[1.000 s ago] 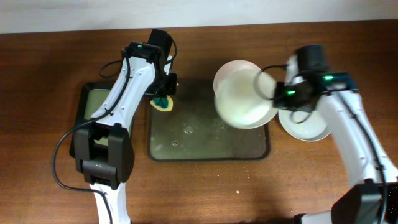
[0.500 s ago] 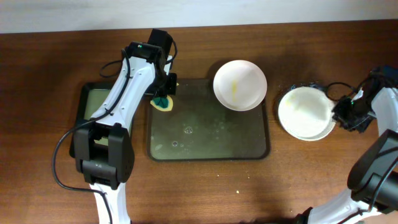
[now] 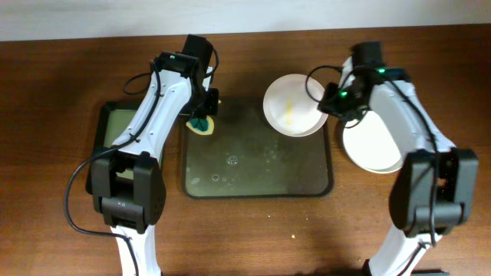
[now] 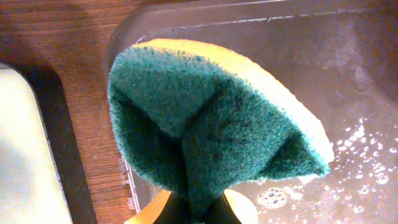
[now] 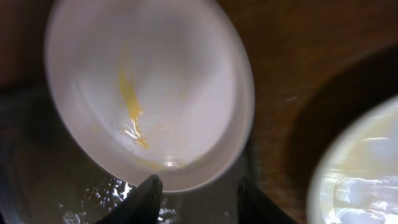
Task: Clean dirty plates on tray and stack at the side
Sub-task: 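Grasp the top white plate rim with right gripper and pull it down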
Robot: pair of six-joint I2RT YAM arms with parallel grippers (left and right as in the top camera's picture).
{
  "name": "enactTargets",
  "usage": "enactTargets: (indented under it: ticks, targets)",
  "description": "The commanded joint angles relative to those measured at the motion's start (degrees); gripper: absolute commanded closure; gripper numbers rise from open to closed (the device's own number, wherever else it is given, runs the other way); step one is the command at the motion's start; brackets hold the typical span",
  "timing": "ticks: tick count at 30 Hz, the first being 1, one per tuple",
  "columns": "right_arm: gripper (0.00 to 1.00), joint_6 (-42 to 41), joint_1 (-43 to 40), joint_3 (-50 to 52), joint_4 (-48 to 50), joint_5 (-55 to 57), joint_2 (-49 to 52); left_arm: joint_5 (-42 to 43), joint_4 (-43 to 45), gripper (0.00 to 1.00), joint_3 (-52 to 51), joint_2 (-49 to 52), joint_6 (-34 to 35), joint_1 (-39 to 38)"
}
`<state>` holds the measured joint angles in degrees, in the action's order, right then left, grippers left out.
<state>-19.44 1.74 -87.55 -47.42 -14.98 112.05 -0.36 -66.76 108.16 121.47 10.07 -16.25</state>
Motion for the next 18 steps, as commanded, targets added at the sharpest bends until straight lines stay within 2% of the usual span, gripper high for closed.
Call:
enactTargets:
  ticks: [1, 6, 13, 16, 18]
  targets:
    - [0.59, -6.97, 4.81, 1.03, 1.92, 5.18, 5.75, 0.63, 0.31, 1.00, 0.96, -0.26, -0.94, 0.13]
    - [0.60, -8.15, 9.64, 2.32, 0.90, 7.93, 8.39, 0.63, 0.31, 1.00, 0.96, -0.26, -0.94, 0.13]
    - [0.60, -8.02, 20.28, 2.82, -10.10, 7.67, 8.39, 0.61, 0.28, 1.00, 0.96, -0.26, -0.94, 0.13]
    - [0.60, -8.09, 25.22, 2.73, -11.10, 4.20, 7.61, 0.61, 0.28, 1.00, 0.96, -0.26, -0.94, 0.13]
    - [0.60, -8.07, 25.59, 1.99, -11.78, 4.24, 6.03, 0.63, 0.24, 1.00, 0.96, -0.26, -0.94, 0.13]
